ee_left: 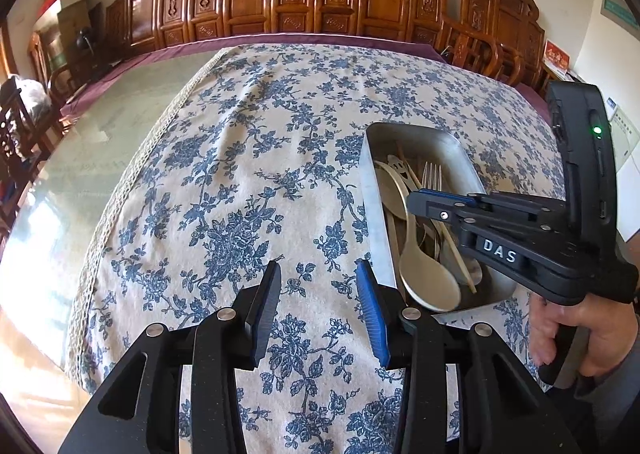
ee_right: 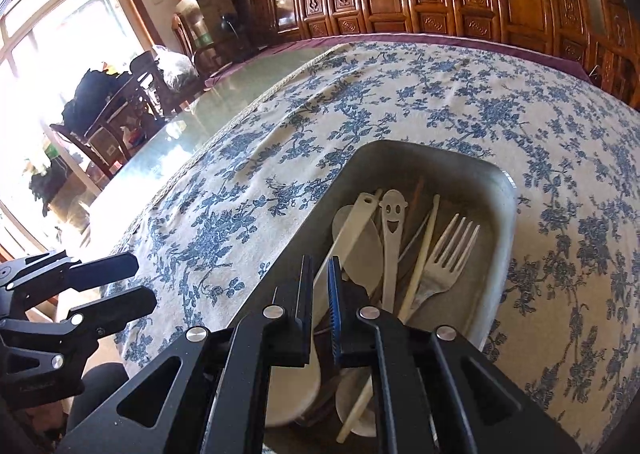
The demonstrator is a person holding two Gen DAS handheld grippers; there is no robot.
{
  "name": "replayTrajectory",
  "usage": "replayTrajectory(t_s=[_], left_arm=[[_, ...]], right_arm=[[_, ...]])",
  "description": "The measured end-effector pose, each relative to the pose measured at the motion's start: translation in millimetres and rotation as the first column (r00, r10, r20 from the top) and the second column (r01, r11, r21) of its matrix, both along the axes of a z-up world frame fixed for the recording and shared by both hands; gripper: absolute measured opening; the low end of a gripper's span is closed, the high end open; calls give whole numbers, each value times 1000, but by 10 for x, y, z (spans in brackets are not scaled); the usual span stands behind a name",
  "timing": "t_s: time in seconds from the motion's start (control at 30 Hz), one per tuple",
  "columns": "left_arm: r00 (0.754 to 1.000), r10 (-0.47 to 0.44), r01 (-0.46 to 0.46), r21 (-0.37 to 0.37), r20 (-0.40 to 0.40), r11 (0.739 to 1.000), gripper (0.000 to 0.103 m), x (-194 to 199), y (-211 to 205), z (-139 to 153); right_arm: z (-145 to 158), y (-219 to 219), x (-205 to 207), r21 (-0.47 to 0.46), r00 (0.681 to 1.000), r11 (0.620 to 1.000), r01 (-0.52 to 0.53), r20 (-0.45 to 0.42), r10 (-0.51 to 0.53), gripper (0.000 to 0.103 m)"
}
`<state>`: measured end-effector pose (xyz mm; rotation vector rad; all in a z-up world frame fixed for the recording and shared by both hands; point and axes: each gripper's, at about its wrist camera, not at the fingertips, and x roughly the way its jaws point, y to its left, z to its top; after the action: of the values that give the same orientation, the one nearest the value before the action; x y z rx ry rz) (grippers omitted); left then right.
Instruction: Organize utensils
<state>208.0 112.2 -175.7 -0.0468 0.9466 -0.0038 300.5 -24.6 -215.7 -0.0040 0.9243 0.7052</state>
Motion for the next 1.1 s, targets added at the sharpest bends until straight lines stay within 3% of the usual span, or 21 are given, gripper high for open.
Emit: replayTrajectory(t_s=[0.2,0.37,0.4,0.53,0.6,0.7,0.77,0.83,1.1], left_arm=[[1000,-5,5,-5,14,1000,38,-45,-67,49],[999,-16,17,-8,37,1000,48,-132,-177,143],[999,-18,18,-6,42,1000,49,-153,-202,167],[998,-28,29,-16,56,999,50,-229,-292,261],[997,-33,35,-17,65,999,69,-270,-333,299],[995,-45,47,-23,84,999,74,-339,-401,368],[995,-47,49,-22,91,999,81,-381,-443,410],[993,-54,55,-15,105,998,86,-435,-490,460],[989,-69,66,27,135,997,95,-634,-685,587]], right_arm=[[163,-187,-174,-1,998,1000,28,48,-27,10],[353,-462,-366,-4,991,996,84,104,-83,10],[400,-534,-417,-9,987,995,104,125,-102,13],[558,-793,-606,-9,969,987,161,192,-157,43],[648,-948,-719,-4,956,980,198,220,-193,57],[770,-1122,-881,-1,939,973,229,264,-220,74],[846,-1211,-972,-6,925,966,257,290,-245,90],[912,-1301,-1076,-4,912,959,282,312,-266,99],[1116,-1563,-1436,-17,882,936,353,341,-326,100]])
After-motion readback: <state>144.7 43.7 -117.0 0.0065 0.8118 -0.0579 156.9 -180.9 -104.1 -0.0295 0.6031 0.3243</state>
